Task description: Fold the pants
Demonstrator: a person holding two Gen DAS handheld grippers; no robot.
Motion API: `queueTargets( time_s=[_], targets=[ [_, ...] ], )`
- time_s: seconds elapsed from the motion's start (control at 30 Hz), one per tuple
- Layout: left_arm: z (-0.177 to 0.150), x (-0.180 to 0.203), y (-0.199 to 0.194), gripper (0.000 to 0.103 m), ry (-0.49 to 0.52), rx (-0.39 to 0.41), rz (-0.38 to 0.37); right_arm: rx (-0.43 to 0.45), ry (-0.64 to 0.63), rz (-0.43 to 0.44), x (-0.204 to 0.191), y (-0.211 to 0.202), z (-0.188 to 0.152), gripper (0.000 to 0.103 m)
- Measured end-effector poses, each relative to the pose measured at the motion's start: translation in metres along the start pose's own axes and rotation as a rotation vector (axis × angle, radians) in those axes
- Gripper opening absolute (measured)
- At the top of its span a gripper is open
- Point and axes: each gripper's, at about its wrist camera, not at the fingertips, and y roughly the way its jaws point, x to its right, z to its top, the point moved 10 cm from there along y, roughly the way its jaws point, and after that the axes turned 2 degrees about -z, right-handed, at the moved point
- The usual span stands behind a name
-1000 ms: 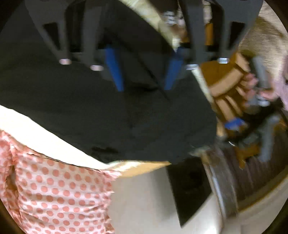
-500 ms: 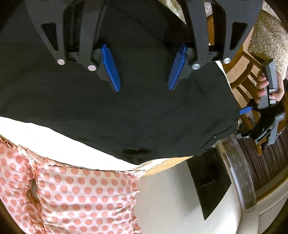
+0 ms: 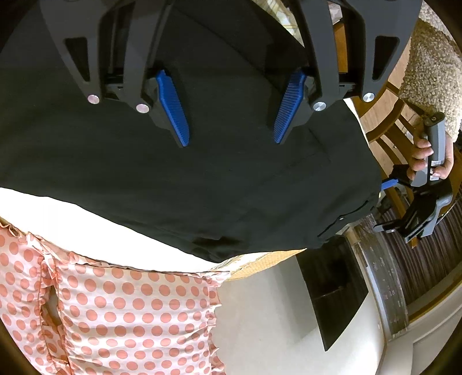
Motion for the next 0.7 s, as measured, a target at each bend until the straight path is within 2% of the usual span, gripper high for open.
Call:
queueTargets(
  time_s=[0.13, 0.27, 0.33, 0.4, 0.47, 0.5, 0.57, 0.6, 0.67, 0.7],
  targets=[
    [-0.022, 0.014, 0.010, 0.096, -0.065, -0.108, -0.133, 0.003, 0.005, 0.003, -0.001, 0.000, 0.001, 0.064],
    [-0.014, 0.012, 0.017, 0.092, -0.075, -0.092, -0.103, 0.005, 0.003, 0.003, -0.001, 0.000, 0.000, 0.064],
    [-0.003, 0.006, 0.019, 0.086, -0.079, -0.053, -0.058, 0.009, 0.003, 0.003, -0.001, -0.002, -0.001, 0.064],
    [0.007, 0.003, 0.022, 0.085, -0.091, -0.022, -0.041, 0.016, 0.008, 0.007, -0.001, -0.004, -0.002, 0.064],
    [0.011, 0.003, 0.025, 0.078, -0.057, -0.002, 0.014, 0.029, 0.036, 0.022, 0.002, -0.010, -0.003, 0.064],
    [0.012, 0.003, 0.027, 0.075, -0.028, 0.006, 0.053, 0.034, 0.044, 0.026, 0.004, -0.012, -0.003, 0.064],
    [0.010, 0.004, 0.032, 0.040, 0.056, 0.024, 0.168, 0.060, 0.065, 0.025, 0.011, -0.023, -0.003, 0.064],
    [0.010, 0.005, 0.033, 0.031, 0.098, 0.034, 0.212, 0.076, 0.077, 0.017, 0.017, -0.032, -0.003, 0.064],
    [0.009, 0.016, 0.029, 0.019, 0.185, 0.064, 0.238, 0.101, 0.099, 0.005, 0.028, -0.045, -0.004, 0.064],
    [0.008, 0.023, 0.026, 0.019, 0.223, 0.076, 0.247, 0.115, 0.110, -0.005, 0.034, -0.053, -0.004, 0.064]
  ],
)
